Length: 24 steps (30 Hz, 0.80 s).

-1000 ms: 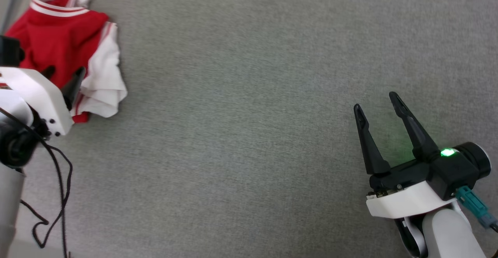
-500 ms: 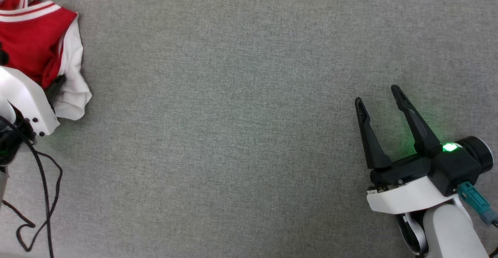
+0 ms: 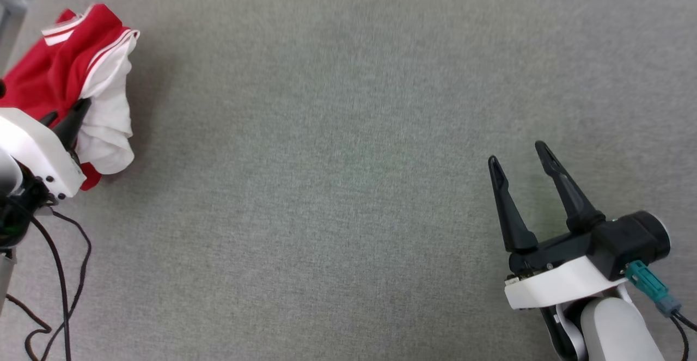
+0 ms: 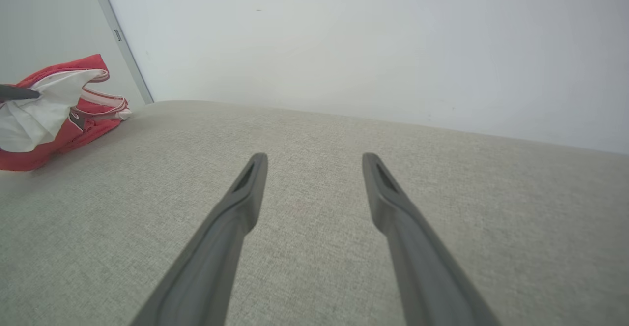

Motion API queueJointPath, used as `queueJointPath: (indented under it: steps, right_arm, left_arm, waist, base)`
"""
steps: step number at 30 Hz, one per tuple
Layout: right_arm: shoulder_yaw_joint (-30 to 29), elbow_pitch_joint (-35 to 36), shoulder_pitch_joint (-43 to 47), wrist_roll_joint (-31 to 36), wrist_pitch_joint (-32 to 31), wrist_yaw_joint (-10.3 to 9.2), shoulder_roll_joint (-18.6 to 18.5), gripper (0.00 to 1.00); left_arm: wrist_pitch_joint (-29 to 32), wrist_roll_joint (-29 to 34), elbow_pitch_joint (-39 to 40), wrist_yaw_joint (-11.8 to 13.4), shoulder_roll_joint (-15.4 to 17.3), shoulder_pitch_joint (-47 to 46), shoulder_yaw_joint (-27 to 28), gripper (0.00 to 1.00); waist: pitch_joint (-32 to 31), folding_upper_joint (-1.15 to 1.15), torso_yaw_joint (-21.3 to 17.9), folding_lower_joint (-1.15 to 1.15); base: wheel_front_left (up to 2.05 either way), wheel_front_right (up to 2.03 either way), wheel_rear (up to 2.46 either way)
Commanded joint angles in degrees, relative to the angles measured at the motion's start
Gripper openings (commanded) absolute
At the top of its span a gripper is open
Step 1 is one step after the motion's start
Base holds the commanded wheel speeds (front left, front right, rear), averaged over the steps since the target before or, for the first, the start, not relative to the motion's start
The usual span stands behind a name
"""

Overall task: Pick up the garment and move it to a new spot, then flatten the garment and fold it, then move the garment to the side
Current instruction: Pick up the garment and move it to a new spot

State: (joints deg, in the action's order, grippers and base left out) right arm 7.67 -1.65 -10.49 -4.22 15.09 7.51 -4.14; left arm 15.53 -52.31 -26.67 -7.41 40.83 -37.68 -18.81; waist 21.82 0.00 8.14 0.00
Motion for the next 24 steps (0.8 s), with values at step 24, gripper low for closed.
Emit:
queueJointPath:
  steps: [24]
  right_arm:
    - [-6.2,-2.1,4.2,-5.2,0.1,-0.04,1.3,1.0]
  left_arm:
    - [2.8,-0.4,27.2,12.7,-14.2,6.3,-8.1,0.0]
  waist:
    - [-15.2,0.0,-10.7,0.0]
  base:
    - [0.0,0.0,0.0]
